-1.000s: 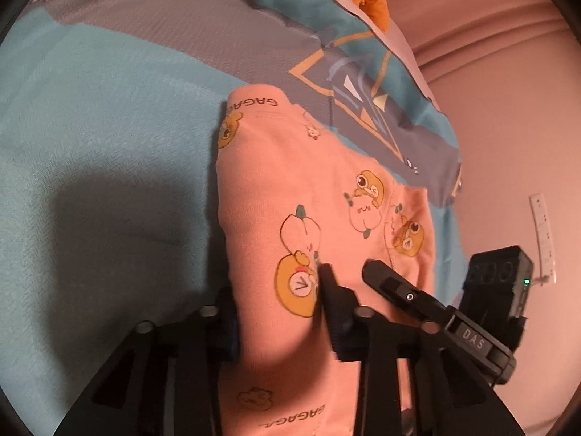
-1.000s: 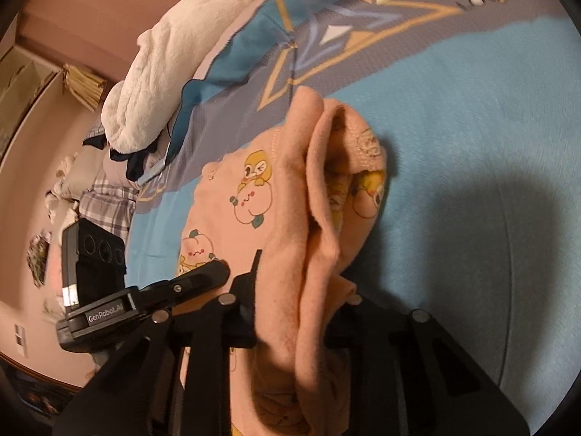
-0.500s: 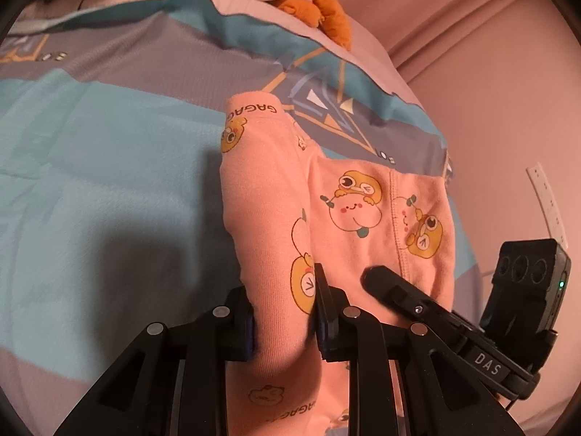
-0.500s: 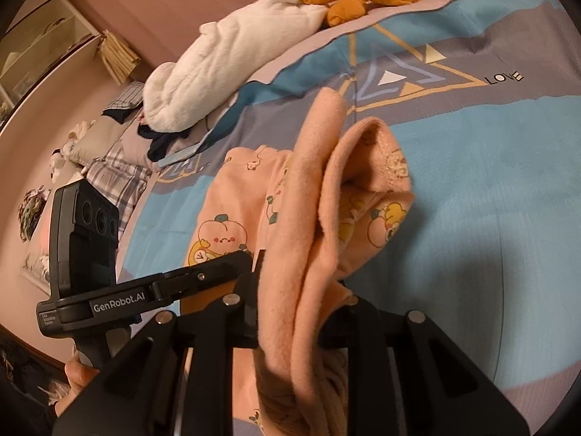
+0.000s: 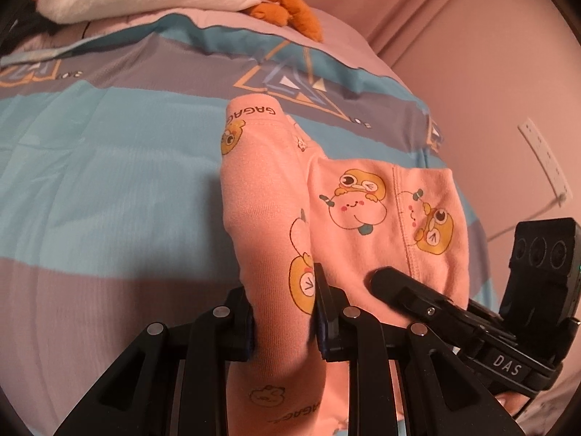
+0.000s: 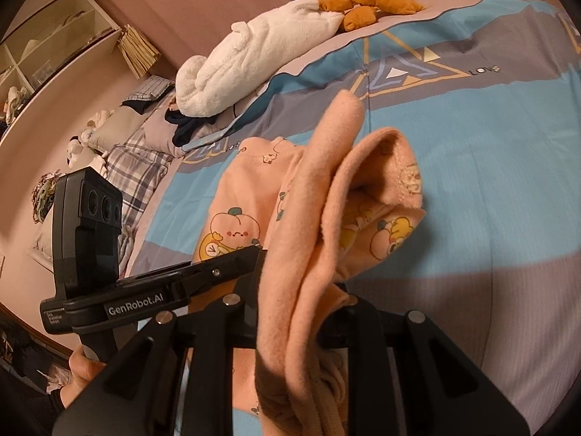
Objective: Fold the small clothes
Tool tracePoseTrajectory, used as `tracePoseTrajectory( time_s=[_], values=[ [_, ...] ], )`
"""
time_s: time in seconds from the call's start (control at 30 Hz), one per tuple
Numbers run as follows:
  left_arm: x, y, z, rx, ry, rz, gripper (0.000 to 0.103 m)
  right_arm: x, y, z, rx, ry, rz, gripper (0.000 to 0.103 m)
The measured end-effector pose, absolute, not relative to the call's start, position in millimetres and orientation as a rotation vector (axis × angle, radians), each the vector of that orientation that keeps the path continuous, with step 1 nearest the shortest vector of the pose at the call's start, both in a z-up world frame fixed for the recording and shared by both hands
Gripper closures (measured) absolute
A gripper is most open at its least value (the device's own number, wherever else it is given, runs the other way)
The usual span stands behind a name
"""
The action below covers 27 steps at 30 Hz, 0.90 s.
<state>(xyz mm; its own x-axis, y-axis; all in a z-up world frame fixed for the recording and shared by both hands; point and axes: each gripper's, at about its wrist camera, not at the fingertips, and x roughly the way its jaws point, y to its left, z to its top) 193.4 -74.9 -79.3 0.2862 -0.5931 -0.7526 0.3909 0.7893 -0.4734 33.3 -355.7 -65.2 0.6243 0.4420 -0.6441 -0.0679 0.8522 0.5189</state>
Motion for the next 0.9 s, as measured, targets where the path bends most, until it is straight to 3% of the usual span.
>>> tracePoseTrajectory(
  time_s=[0.9],
  values=[
    [64,-53,-30,-0.189,0.969,-0.698,0.080,-126,-327,-21,0.516,0.729,0.354,0.082]
  ],
)
